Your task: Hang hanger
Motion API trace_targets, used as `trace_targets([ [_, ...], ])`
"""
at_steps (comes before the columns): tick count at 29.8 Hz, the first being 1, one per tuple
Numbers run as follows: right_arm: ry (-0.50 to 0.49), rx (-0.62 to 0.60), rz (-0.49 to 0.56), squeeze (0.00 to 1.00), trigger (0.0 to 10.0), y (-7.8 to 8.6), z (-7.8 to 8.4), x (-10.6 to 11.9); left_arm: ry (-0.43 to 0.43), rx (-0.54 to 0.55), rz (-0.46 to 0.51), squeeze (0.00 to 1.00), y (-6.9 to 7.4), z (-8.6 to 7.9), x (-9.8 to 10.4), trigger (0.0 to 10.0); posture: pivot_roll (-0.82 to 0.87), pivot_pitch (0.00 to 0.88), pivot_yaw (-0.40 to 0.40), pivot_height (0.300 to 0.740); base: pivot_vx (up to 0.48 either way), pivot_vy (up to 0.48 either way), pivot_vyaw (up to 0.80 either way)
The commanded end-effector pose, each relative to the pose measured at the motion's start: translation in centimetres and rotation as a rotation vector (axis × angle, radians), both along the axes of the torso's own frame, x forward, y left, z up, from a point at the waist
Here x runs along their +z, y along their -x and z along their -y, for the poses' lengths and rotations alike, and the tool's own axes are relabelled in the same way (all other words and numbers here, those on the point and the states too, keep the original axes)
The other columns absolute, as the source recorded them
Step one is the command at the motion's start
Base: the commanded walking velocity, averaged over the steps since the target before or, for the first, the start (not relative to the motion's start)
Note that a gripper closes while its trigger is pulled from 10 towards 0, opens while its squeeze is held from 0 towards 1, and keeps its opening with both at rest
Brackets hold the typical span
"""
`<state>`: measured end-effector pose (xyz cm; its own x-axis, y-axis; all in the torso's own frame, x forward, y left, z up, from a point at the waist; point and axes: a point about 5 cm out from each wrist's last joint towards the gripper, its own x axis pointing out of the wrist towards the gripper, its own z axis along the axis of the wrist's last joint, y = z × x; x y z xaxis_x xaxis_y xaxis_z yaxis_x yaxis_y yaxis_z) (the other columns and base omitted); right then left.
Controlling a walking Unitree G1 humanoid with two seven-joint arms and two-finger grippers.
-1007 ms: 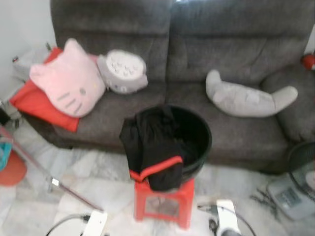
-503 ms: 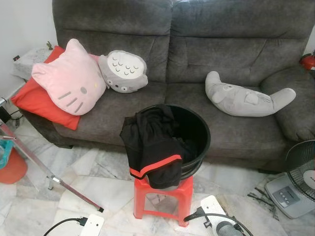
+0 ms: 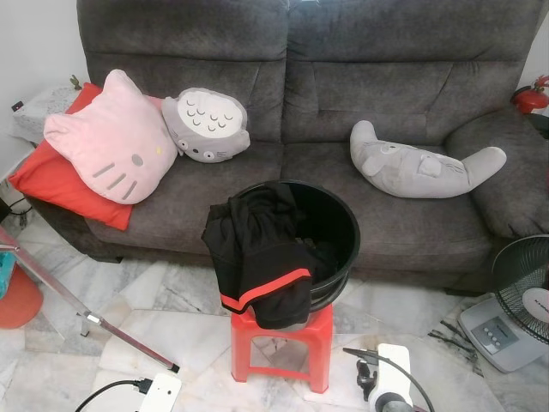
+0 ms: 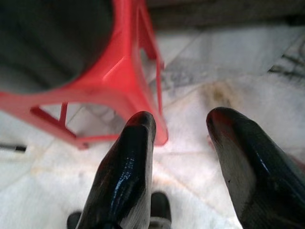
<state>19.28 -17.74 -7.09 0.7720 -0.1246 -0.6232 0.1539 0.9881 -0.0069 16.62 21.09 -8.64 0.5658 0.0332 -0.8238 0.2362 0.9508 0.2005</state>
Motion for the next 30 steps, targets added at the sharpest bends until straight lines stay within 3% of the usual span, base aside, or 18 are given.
trace_targets([
  [1,0.16,0.054,0.266,0.0,10.0,-1.4,1.5,3.1,-0.018,0.01,-0.018,0.0,0.3,-0.6,-0.1,10.0,-0.07,0.0,0.033,0.74,0.0,0.0,0.0],
  [3,0.271,0.12,0.545,0.0,10.0,-1.5,1.9,8.1,-0.02,0.012,-0.016,0.0,0.3,-0.7,0.0,10.0,-0.07,0.0,0.034,0.74,0.0,0.0,0.0],
  [4,0.3,0.14,0.605,0.0,10.0,-1.4,1.9,9.6,-0.021,0.012,-0.015,0.0,0.3,-0.7,0.0,10.0,-0.07,0.0,0.035,0.74,0.0,0.0,0.0],
  [8,0.361,0.145,0.667,0.0,10.0,-1.4,2.1,10.9,-0.025,0.015,-0.011,0.0,0.1,-1.0,0.1,10.0,-0.07,0.0,0.041,0.74,0.0,0.0,0.0],
  [11,0.555,0.181,0.726,0.0,10.0,-0.8,2.4,13.4,-0.025,0.018,-0.009,0.0,0.1,-1.1,0.2,10.0,-0.07,0.0,0.041,0.74,0.0,0.0,0.0],
  [14,0.541,0.203,0.798,0.0,10.0,-0.4,1.6,15.6,-0.024,0.019,-0.007,0.0,0.0,-1.2,0.2,10.0,-0.07,0.0,0.043,0.74,0.0,0.0,0.0],
  [18,0.541,0.274,0.791,0.0,10.0,-0.3,1.0,17.6,-0.025,0.022,-0.006,0.0,0.0,-1.3,0.2,10.0,-0.08,0.0,0.049,0.74,0.0,0.0,0.0],
  [19,0.561,0.381,0.775,0.0,10.0,-1.2,0.6,18.0,-0.025,0.023,-0.006,0.0,-0.1,-1.3,0.3,10.0,-0.08,0.0,0.049,0.74,0.0,0.0,0.0],
  [20,0.561,0.381,0.775,0.0,10.0,-1.2,0.6,18.0,-0.025,0.023,-0.006,0.0,-0.1,-1.3,0.3,10.0,-0.08,0.0,0.049,0.74,0.0,0.0,0.0],
  [21,0.562,0.511,0.756,0.0,10.0,-2.9,0.0,18.7,-0.025,0.022,-0.005,0.0,-0.1,-1.3,0.3,10.0,-0.09,0.0,0.054,0.74,0.0,0.0,0.0],
  [23,0.542,0.571,0.768,0.0,10.0,-4.1,-0.4,19.5,-0.024,0.023,-0.004,0.0,-0.2,-1.3,0.3,10.0,-0.09,0.0,0.056,0.74,0.0,0.0,0.0],
  [25,0.519,0.77,0.779,0.0,10.0,-5.8,-2.3,20.9,-0.021,0.026,0.002,0.0,-0.3,-1.2,0.3,10.0,-0.09,0.0,0.059,0.74,0.0,0.0,0.0],
  [27,0.489,0.945,0.79,0.0,10.0,-6.3,-4.4,21.5,-0.018,0.027,0.006,0.0,-0.4,-1.1,0.4,10.0,-0.09,0.0,0.059,0.74,0.0,0.0,0.0],
  [30,0.489,1.077,0.818,0.0,10.0,-6.7,-6.3,22.3,-0.017,0.024,0.007,0.0,-0.5,-1.0,0.4,10.0,-0.09,0.0,0.068,0.74,0.0,0.0,0.0],
])
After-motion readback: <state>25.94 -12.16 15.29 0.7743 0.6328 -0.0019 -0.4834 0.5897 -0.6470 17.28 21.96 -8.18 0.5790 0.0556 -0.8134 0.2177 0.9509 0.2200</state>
